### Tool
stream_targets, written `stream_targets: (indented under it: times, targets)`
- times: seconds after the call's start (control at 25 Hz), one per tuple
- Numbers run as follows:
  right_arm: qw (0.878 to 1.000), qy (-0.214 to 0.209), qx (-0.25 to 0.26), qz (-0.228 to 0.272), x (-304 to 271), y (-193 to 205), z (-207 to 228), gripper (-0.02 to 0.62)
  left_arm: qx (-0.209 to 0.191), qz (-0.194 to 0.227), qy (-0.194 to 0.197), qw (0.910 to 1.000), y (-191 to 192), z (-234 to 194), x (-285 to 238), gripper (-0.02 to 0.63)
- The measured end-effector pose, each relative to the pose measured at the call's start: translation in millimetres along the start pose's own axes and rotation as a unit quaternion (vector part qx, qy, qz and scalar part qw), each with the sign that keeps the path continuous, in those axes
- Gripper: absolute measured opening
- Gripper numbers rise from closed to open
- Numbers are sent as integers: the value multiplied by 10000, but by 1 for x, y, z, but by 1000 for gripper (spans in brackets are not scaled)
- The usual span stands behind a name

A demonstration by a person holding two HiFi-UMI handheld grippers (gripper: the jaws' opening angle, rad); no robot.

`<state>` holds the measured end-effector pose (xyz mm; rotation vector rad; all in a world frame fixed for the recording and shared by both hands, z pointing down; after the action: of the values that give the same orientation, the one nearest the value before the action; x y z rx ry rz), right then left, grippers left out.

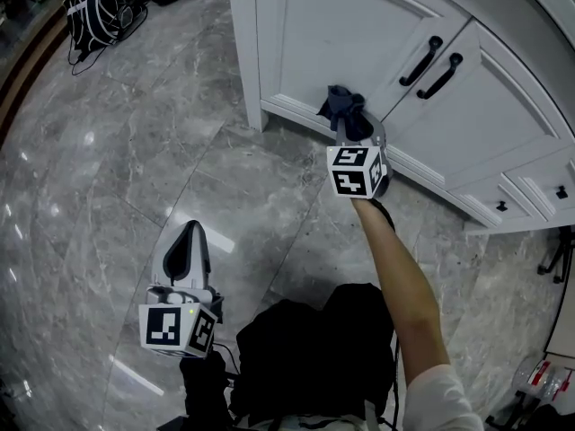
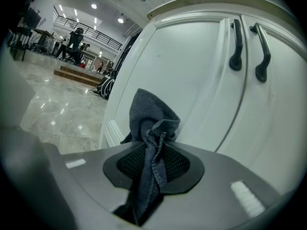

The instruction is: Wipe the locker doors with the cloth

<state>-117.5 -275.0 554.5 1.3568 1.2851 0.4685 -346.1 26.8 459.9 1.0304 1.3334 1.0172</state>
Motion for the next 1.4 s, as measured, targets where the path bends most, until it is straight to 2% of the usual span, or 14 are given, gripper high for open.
stream_targets:
  times: [0.24,0.48,0.88,1.4]
  targets:
    - [9998,-23,97,-195,-11,20,-9,94,29,-19,-34,10000,5,-2,1,2]
    - [9995,-230,129,-143,-26,21,-29,94,117,-66,11,9999,14,-4,-2,2]
    - [9984,-553,-103,-78,-60,-16,-89,94,225,-135,-160,9995,24,-26,-2,2]
    - [9965,-833,-112,-33,-84,-50,-133,95,279,-194,-287,9990,28,-47,8,2]
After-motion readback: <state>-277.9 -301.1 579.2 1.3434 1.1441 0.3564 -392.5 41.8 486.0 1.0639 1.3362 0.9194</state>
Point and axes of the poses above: the fingertips, and each gripper's own axes: x backward along the fingers, z to its right, y out of its underside, the point moved 5 cm from there along x, backward along the fingers, and after that the axes turned 9 degrees about -x, right-handed, at the moved point
